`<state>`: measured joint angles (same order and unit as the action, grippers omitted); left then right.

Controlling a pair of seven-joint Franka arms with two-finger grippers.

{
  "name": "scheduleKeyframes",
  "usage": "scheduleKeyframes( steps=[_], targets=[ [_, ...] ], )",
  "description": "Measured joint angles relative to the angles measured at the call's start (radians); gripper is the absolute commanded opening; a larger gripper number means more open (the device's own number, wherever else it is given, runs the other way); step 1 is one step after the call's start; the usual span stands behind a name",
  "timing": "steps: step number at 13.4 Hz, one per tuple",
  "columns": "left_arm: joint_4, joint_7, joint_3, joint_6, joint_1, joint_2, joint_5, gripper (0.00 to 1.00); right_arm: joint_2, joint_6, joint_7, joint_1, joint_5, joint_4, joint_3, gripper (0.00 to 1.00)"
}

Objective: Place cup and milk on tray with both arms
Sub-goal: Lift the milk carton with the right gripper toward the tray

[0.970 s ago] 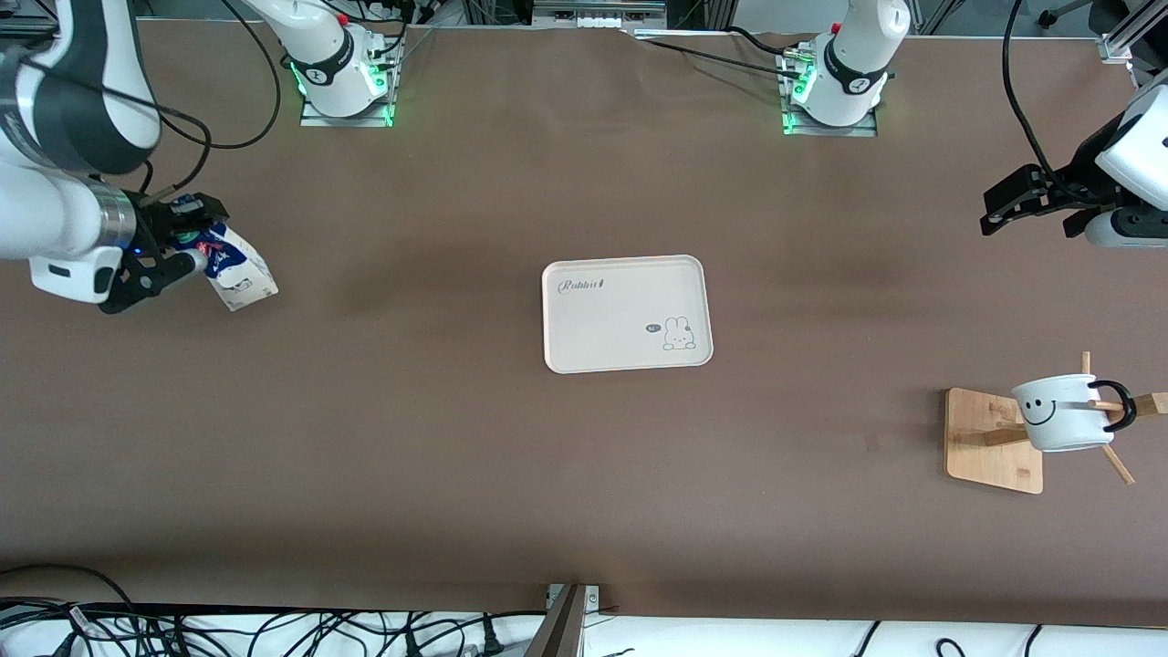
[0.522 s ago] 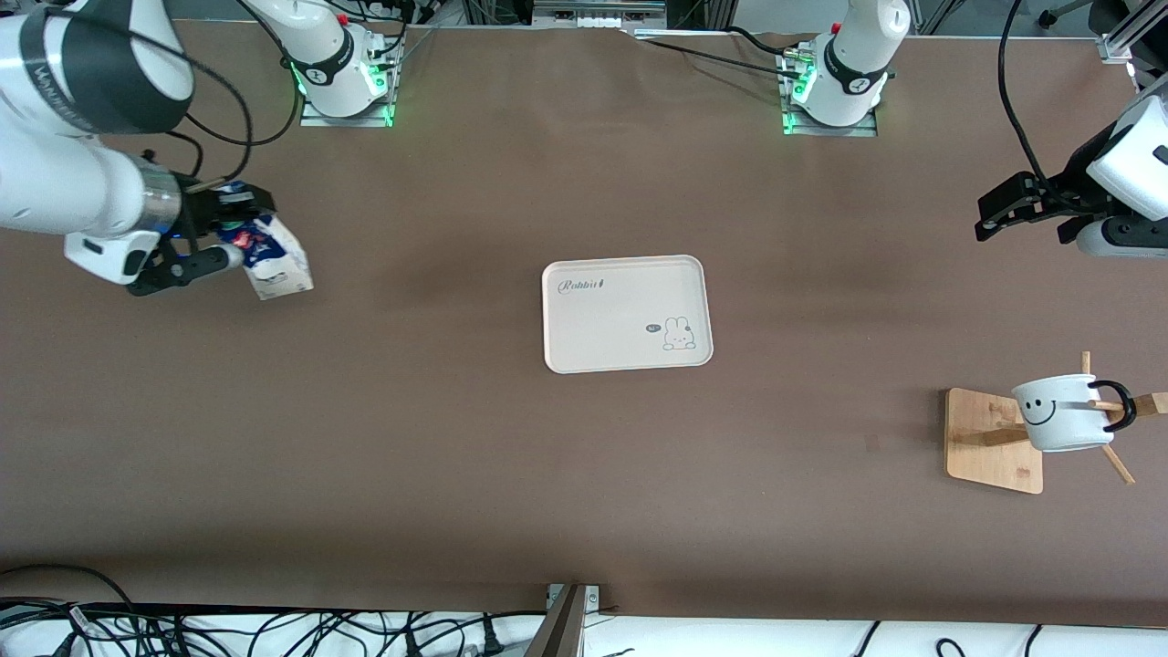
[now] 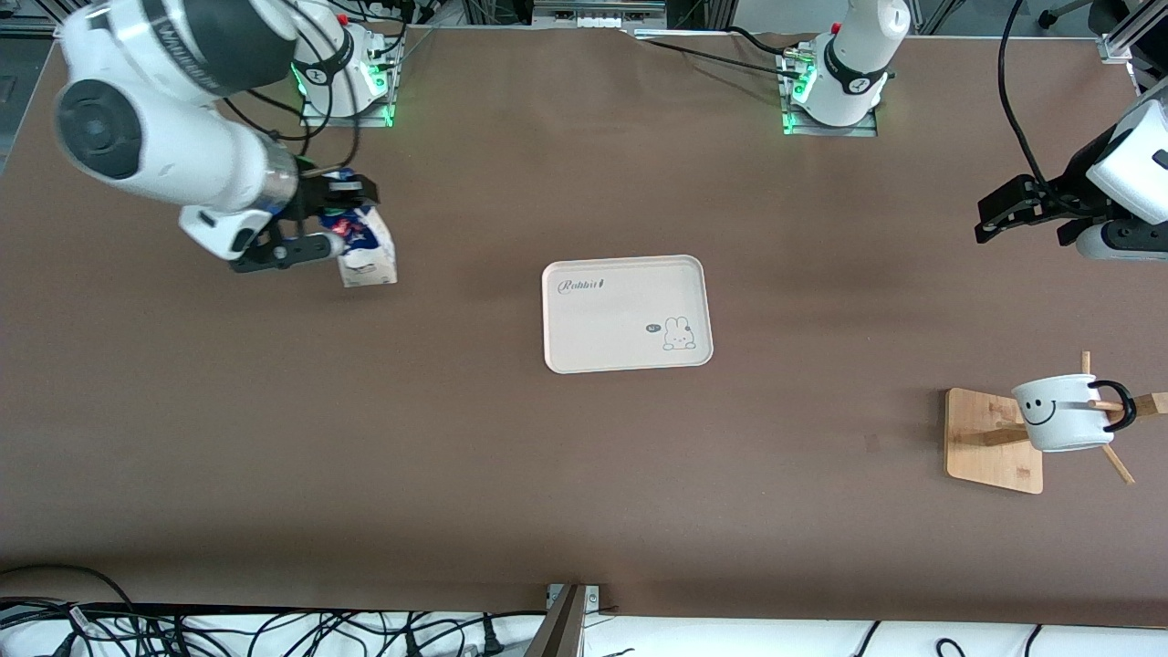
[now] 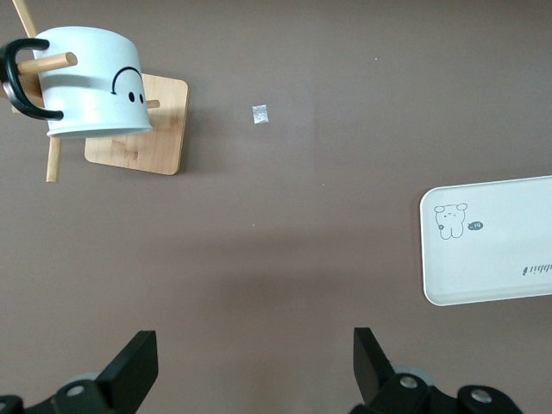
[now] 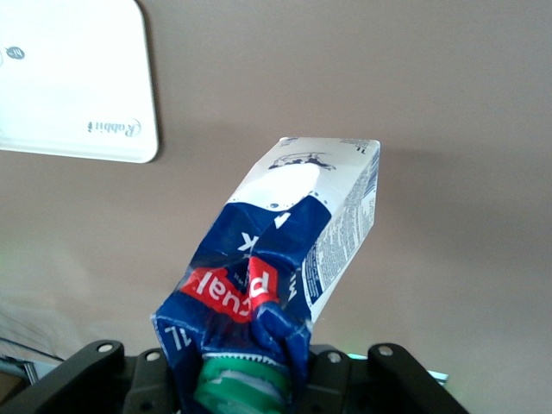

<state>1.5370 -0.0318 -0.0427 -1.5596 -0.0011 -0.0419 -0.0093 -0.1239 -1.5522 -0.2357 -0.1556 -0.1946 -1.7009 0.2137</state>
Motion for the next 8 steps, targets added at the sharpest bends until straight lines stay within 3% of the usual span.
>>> scheduleKeyframes(
  steps=[8],
  targets=[
    [-0.001,0.0,0.0,0.0,0.0,-0.001,0.0,1.0,-0.078,-0.215,-0.433,-0.248,-0.002,-0.001,0.007,0.0]
  ],
)
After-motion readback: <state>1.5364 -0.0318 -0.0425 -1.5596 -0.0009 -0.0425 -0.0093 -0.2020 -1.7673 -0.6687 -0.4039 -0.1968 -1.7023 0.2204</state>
